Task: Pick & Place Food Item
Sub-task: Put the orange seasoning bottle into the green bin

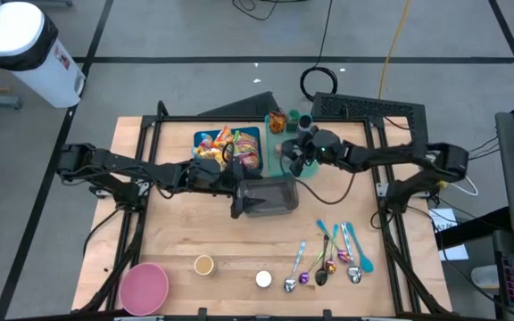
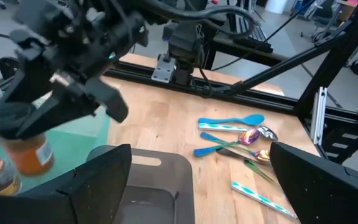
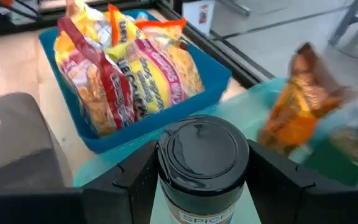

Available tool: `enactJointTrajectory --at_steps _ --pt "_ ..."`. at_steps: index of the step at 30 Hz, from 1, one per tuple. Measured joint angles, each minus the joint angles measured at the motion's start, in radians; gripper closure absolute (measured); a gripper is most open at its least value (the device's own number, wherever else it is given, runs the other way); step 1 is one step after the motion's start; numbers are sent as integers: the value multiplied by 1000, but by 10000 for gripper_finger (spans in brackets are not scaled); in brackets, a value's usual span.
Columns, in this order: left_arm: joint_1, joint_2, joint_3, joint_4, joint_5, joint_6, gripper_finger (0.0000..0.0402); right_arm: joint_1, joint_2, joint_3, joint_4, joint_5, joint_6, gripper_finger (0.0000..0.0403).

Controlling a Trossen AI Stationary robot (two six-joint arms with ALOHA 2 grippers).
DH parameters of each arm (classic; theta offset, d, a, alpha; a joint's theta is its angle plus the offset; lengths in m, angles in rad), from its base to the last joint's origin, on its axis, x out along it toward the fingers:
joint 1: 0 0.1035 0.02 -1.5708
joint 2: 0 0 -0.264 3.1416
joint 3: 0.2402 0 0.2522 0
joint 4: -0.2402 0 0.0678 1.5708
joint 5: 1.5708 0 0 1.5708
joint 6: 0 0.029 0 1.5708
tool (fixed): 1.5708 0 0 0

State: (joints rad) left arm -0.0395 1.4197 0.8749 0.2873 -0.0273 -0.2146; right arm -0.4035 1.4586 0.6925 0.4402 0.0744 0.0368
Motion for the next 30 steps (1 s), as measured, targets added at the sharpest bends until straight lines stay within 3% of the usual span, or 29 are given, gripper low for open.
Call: enactJointTrajectory --at_steps 13,19,30 --pt "1 0 0 1 0 11 11 -66 184 1 231 -19 -41 210" --pt "1 0 0 -1 0 11 11 -114 191 1 245 79 -5 210" --pt "1 0 0 0 0 27 11 -173 192 1 223 81 3 203"
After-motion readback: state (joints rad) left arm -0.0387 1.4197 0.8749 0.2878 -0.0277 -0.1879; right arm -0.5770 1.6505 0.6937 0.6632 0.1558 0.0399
